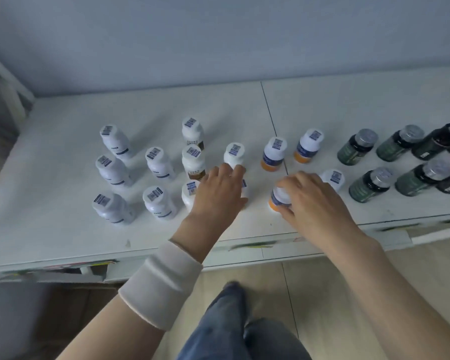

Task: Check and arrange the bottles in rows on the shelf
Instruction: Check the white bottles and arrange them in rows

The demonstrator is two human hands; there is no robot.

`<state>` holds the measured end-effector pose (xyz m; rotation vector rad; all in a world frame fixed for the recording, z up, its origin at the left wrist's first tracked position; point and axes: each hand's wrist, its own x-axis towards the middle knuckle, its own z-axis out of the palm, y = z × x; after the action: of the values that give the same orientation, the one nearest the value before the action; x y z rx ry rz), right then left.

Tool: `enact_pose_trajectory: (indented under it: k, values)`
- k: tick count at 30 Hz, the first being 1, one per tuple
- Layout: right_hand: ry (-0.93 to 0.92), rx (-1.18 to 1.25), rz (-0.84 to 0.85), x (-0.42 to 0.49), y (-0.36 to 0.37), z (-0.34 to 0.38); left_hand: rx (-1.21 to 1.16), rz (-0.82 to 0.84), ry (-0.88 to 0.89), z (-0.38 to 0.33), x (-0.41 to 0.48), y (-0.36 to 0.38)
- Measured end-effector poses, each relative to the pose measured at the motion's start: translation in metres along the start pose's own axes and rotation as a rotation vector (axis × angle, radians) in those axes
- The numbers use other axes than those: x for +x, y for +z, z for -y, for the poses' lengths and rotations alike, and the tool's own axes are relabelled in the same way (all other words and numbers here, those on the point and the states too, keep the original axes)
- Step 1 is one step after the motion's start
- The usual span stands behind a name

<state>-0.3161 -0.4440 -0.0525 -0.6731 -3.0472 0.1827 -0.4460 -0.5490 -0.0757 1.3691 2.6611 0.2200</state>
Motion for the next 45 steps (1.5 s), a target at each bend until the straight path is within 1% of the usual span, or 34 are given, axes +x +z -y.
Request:
enact_pose_trajectory:
  k: [2,4,7,8,9,11,12,14,15,17,19,20,23,24,27,29,32,33,34,37,40,43,45]
  values:
    - [0.020,0.058,-0.026,0.008,0.003,-0.004,-0.016,0.053,0.015,0.002,0.011,0.006]
    - [0.047,0.165,-0.027,0.014,0.005,-0.010,-0.180,0.059,0.000,0.008,0.015,0.008]
    - [0.068,0.408,-0.119,0.019,0.005,-0.013,-0.634,-0.047,-0.135,0.019,0.015,-0.009]
    - [0.088,0.539,-0.143,0.021,0.004,-0.013,-0.818,-0.054,-0.181,0.023,0.015,-0.016]
    - [0.122,0.702,-0.137,0.022,0.004,-0.012,-1.021,-0.028,-0.197,0.025,0.015,-0.024]
    - [0.207,1.054,-0.011,0.026,-0.001,-0.009,-1.370,0.029,-0.171,0.026,0.010,-0.036]
    - [0.218,1.241,0.056,0.027,-0.005,-0.007,-1.476,0.041,-0.158,0.025,0.009,-0.039]
    - [0.185,1.512,0.085,0.028,-0.006,-0.005,-1.575,0.041,-0.178,0.021,0.007,-0.040]
    - [0.161,1.572,0.068,0.027,-0.005,-0.005,-1.592,0.030,-0.199,0.018,0.006,-0.039]
    - [0.103,1.599,0.016,0.024,0.000,-0.006,-1.589,-0.017,-0.221,0.014,0.004,-0.037]
    - [0.057,1.607,-0.007,0.022,0.004,-0.008,-1.579,-0.072,-0.190,0.012,0.001,-0.036]
    - [0.055,1.635,0.000,0.021,0.004,-0.008,-1.574,-0.091,-0.156,0.012,0.000,-0.036]
    - [0.136,1.750,0.093,0.021,0.004,-0.007,-1.578,-0.098,-0.047,0.013,-0.005,-0.035]
    - [0.145,1.750,0.092,0.021,0.004,-0.007,-1.585,-0.100,-0.037,0.014,-0.006,-0.033]
    - [0.074,1.632,-0.017,0.020,0.003,-0.002,-1.620,-0.130,-0.048,0.012,-0.007,-0.030]
    - [0.059,1.655,-0.034,0.018,0.003,0.000,-1.657,-0.165,-0.048,0.011,-0.006,-0.029]
    - [0.176,1.828,0.081,0.016,0.000,-0.001,-1.748,-0.166,0.007,0.010,-0.005,-0.030]
    - [0.189,1.835,0.100,0.015,0.000,-0.001,-1.780,-0.153,-0.004,0.010,-0.004,-0.028]
    - [0.174,1.794,0.071,0.015,0.000,-0.001,-1.810,-0.140,-0.038,0.010,-0.003,-0.026]
    - [0.099,1.598,-0.138,0.016,0.002,0.001,-1.857,-0.113,-0.163,0.009,0.000,-0.018]
    - [0.002,1.295,-0.297,0.019,0.001,0.003,-1.950,-0.059,-0.222,0.005,0.002,-0.015]
    - [-0.091,0.995,-0.397,0.022,0.000,0.007,-1.984,-0.026,-0.328,0.005,0.006,-0.019]
    - [-0.121,0.868,-0.423,0.022,0.002,0.010,-1.983,0.022,-0.425,0.008,0.010,-0.019]
